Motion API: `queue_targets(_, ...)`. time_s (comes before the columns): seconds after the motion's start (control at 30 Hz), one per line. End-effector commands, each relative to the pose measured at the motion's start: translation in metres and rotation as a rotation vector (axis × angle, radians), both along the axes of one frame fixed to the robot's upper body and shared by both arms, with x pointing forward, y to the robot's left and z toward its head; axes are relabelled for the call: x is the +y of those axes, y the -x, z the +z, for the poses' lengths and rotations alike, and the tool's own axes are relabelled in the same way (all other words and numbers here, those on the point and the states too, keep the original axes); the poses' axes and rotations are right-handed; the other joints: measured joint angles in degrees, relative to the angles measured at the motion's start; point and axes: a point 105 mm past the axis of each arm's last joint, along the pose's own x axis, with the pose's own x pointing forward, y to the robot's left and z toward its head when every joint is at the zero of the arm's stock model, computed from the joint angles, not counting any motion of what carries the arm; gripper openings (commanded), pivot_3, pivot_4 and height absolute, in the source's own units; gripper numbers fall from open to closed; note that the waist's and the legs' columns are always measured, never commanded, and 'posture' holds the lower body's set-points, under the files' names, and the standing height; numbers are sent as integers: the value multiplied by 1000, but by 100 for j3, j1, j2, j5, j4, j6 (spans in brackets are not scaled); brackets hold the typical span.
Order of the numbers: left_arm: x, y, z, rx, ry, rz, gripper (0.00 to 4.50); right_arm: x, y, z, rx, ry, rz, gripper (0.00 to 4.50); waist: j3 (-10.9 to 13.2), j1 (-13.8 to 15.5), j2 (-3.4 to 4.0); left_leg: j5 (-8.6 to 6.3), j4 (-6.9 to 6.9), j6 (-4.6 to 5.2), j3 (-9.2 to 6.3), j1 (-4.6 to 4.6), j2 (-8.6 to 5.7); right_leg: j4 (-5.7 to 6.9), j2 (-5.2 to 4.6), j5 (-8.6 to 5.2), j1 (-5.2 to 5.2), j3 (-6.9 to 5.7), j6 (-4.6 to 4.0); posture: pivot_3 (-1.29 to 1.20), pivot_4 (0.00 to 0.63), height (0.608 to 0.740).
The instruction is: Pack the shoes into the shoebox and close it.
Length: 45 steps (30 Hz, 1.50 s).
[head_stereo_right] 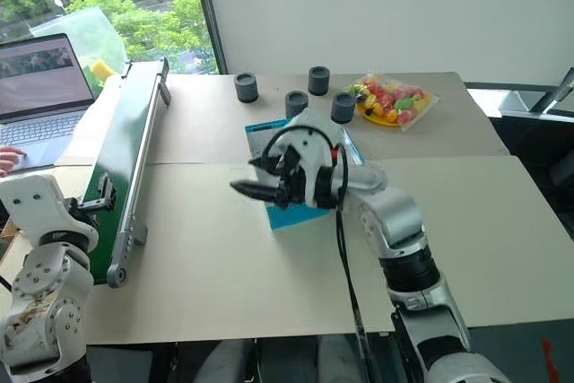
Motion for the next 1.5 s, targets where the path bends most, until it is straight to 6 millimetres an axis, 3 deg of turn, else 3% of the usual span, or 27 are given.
queue_targets(0.03,2,2,4,-10,-1,-11,4500,16,6,-13,-75,28,14,3418,-1,-3,-1,0,0,0,0,3,3,1,3,0,1,0,-1,0,150,740)
queue_targets(0.27,0,2,2,-5,8,-16,4500,19,3,-31,-57,15,-47,3418,-2,21,-3,0,1,-1,0,0,3,-1,-1,1,0,2,-2,0,150,740)
queue_targets(1.1,-16,-14,0,-8,26,-101,4500,10,-6,-35,-65,29,-150,3418,-2,19,-4,0,0,-2,0,2,5,0,2,1,0,2,-3,0,150,740)
queue_targets(1.33,-7,-12,-11,41,81,-55,4500,8,-7,-36,-57,32,-166,3418,-2,20,-4,0,0,-1,1,2,5,0,1,1,0,2,-3,0,150,740)
queue_targets(1.5,2,-13,-6,59,137,1,4500,8,-9,-37,-52,35,-171,3418,-2,20,-6,0,1,-2,-1,2,4,1,2,1,2,0,-2,0,150,740)
